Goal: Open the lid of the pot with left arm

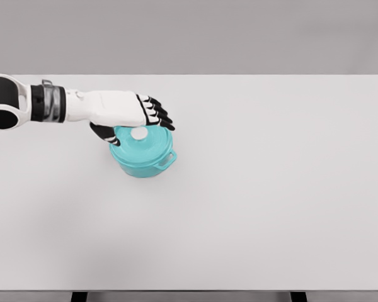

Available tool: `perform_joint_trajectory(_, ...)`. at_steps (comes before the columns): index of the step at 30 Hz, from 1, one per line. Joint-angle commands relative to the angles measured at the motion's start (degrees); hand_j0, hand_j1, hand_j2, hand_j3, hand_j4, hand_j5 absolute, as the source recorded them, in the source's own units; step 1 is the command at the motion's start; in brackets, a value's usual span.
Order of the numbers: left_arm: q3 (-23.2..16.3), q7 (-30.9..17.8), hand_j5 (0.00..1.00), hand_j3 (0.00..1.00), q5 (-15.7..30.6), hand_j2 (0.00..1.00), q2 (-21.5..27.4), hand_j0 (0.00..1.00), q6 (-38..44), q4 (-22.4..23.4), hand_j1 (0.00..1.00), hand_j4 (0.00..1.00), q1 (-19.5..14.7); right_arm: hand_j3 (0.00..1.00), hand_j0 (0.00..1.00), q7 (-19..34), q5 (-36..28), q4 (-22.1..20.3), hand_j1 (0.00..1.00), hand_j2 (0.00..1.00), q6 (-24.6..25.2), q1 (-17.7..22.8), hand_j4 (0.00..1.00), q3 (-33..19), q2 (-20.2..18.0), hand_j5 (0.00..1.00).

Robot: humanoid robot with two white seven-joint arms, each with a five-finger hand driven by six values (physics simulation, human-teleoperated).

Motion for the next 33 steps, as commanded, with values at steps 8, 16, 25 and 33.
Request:
perform_joint_trajectory(8,-2.63,-0.09,1.00,1.00,-1.18,1.00,-0.86,1.00,0.14,0.69,1.00,1.00,0.00,1.00,1.00,0.01,-0.01,-0.01,1.00,1.00,-0.01,0.00,1.00,0.00,-0.01,1.00)
perform_joint_trajectory(16,-2.81,-0.09,1.00,1.00,-2.76,1.00,-2.09,1.00,0.14,2.88,1.00,1.00,-0.44,1.00,1.00,0.01,-0.01,-0.01,1.00,1.00,-0.01,0.00,1.00,0.00,-0.01,1.00)
perform_joint_trajectory(25,-2.63,-0.09,0.99,0.99,-2.41,0.99,-1.65,0.99,0.14,2.45,0.99,0.99,-0.88,1.00,1.00,0.01,-0.01,-0.01,1.00,1.00,-0.01,0.00,1.00,0.00,-0.01,1.00)
perform_joint_trajectory(33,-2.72,-0.70,0.99,0.99,-2.41,0.99,-1.47,0.99,1.39,2.71,0.99,0.99,-1.76,1.00,1.00,0.01,-0.01,-0.01,1.00,1.00,-0.01,0.00,1.00,0.00,-0.01,1.00)
